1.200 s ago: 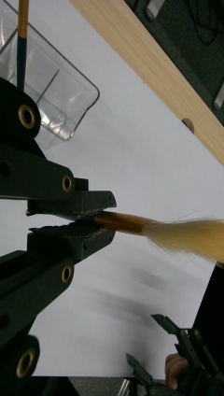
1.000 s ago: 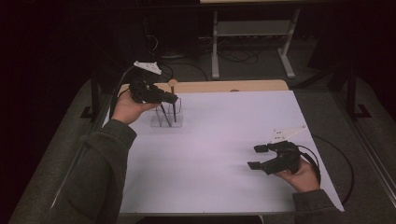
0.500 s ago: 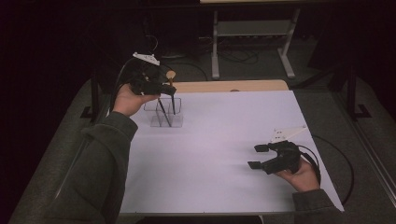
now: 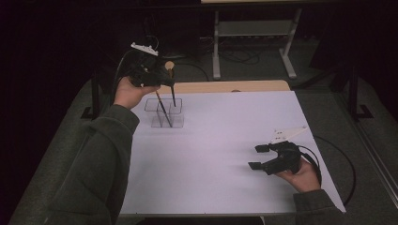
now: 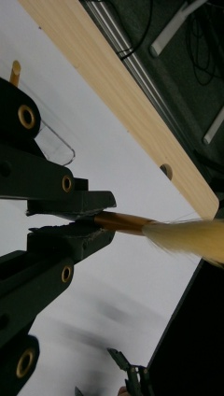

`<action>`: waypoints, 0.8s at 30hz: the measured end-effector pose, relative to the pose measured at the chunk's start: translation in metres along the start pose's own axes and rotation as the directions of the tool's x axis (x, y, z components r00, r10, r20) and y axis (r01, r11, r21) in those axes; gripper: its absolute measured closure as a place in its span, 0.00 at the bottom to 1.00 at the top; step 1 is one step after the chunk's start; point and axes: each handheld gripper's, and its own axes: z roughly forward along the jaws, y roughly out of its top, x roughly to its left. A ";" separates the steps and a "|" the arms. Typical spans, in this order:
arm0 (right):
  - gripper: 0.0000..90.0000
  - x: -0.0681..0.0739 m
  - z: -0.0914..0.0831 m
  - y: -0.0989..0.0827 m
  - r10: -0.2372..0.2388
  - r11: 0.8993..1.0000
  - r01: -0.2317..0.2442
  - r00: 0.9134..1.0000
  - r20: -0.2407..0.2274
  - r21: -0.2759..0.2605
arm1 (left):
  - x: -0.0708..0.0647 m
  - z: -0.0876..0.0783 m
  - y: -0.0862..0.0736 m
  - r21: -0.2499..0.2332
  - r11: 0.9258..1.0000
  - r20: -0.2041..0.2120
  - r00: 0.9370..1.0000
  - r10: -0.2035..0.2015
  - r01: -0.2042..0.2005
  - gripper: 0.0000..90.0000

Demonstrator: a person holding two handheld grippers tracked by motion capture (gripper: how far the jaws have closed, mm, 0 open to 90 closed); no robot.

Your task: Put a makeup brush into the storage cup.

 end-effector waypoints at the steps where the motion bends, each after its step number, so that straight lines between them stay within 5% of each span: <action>1: 0.28 0.000 0.000 0.000 -0.001 1.000 0.001 1.000 0.000 0.000 | 0.001 0.000 0.001 -0.002 1.000 -0.002 1.000 -0.001 0.001 0.92; 24: 0.27 -0.003 0.000 -0.002 0.002 1.000 -0.002 1.000 0.004 -0.002 | 0.027 0.026 -0.005 0.025 0.997 -0.062 0.995 -0.076 0.078 0.92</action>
